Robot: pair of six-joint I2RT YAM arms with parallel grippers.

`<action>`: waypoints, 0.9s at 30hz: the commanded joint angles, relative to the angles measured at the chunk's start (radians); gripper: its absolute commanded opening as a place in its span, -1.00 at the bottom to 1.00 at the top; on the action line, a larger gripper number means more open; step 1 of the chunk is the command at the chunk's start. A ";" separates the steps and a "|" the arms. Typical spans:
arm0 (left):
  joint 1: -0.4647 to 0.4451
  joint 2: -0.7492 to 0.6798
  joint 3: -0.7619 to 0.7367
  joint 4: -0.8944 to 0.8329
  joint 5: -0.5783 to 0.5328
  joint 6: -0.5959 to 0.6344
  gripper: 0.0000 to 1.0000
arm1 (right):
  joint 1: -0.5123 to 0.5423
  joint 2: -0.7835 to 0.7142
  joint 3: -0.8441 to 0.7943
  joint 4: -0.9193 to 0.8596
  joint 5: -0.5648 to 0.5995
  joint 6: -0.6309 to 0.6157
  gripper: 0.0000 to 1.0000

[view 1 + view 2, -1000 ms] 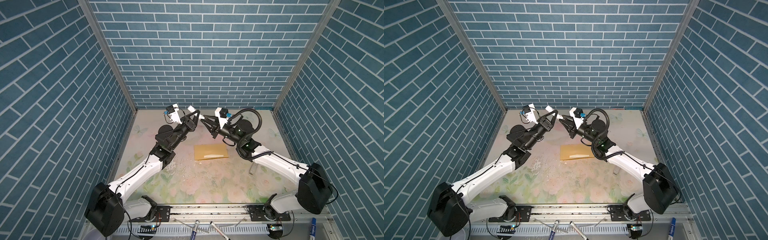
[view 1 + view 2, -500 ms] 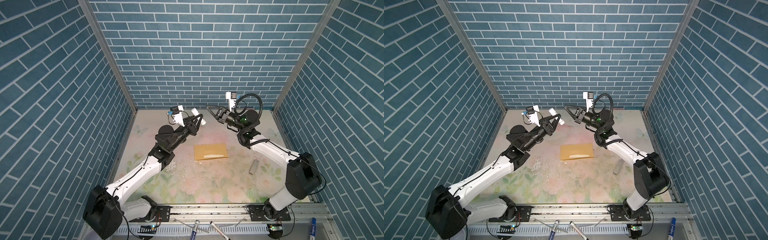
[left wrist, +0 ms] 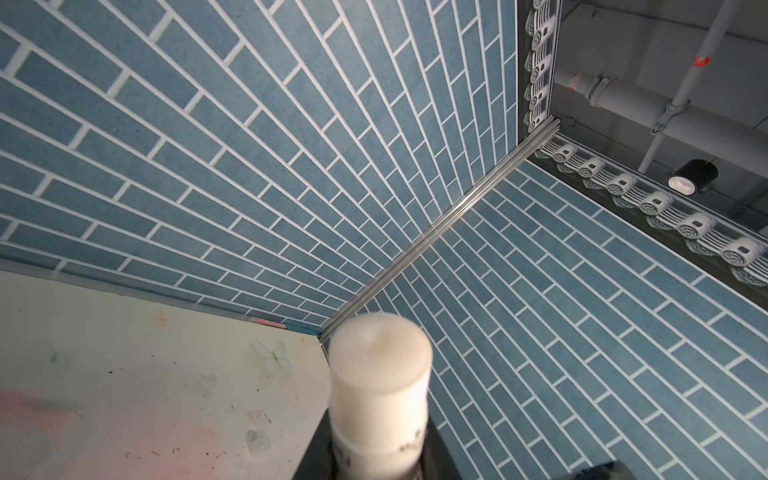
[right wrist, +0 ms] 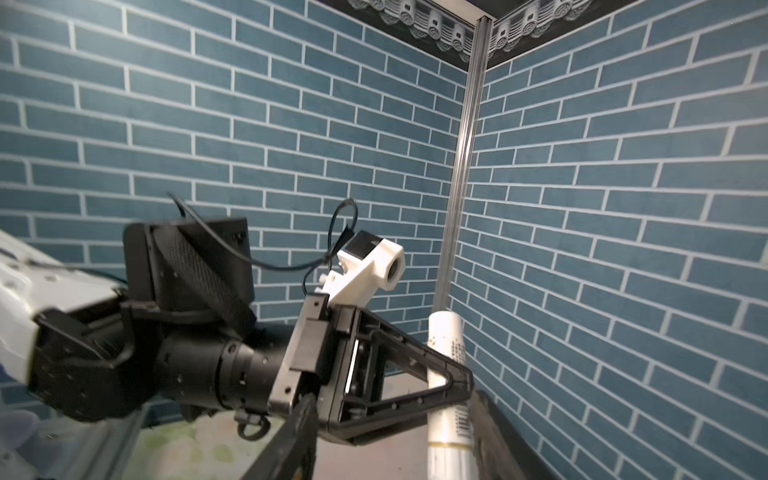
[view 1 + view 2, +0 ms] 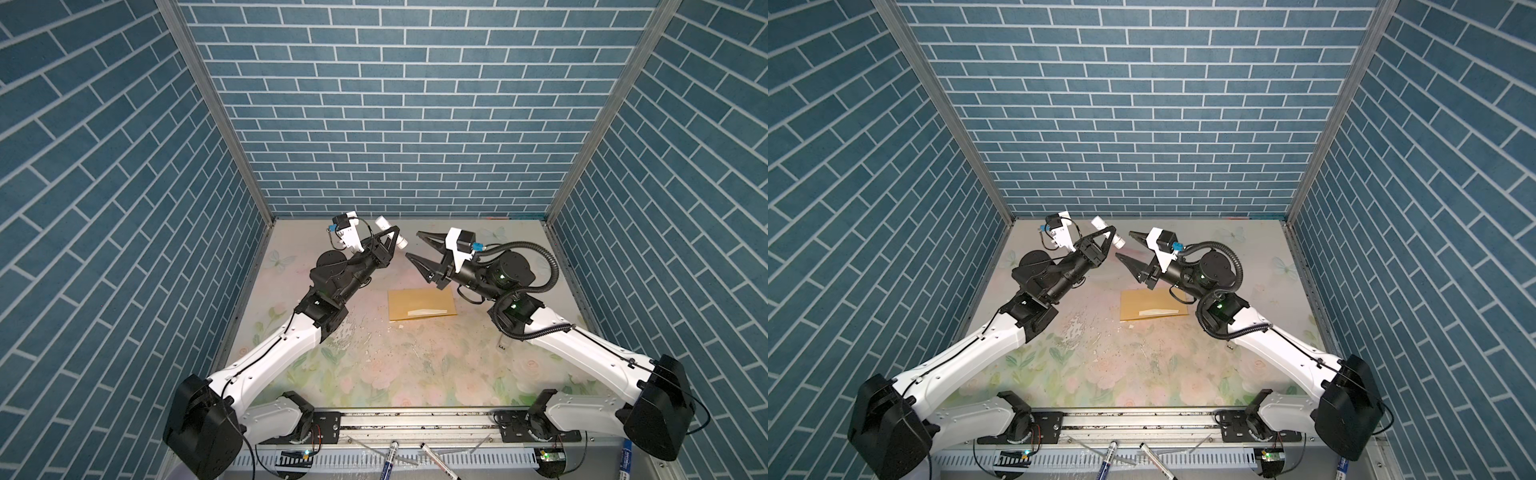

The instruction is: Place the letter into the envelope and seal it

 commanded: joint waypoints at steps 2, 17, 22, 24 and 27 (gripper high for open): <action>-0.001 -0.019 0.032 -0.014 -0.013 -0.044 -1.00 | 0.044 0.043 -0.051 0.006 0.202 -0.382 0.12; -0.002 0.002 0.033 -0.001 -0.004 -0.062 -1.00 | 0.120 0.175 -0.015 0.206 0.427 -0.461 -0.23; -0.002 0.006 0.033 0.007 0.001 -0.064 -1.00 | 0.120 0.187 -0.007 0.201 0.448 -0.452 -0.32; -0.001 0.007 0.033 0.007 0.002 -0.064 -1.00 | 0.120 0.189 -0.007 0.212 0.448 -0.437 -0.33; -0.001 0.011 0.033 0.009 0.007 -0.064 -1.00 | 0.120 0.194 0.001 0.212 0.443 -0.430 -0.33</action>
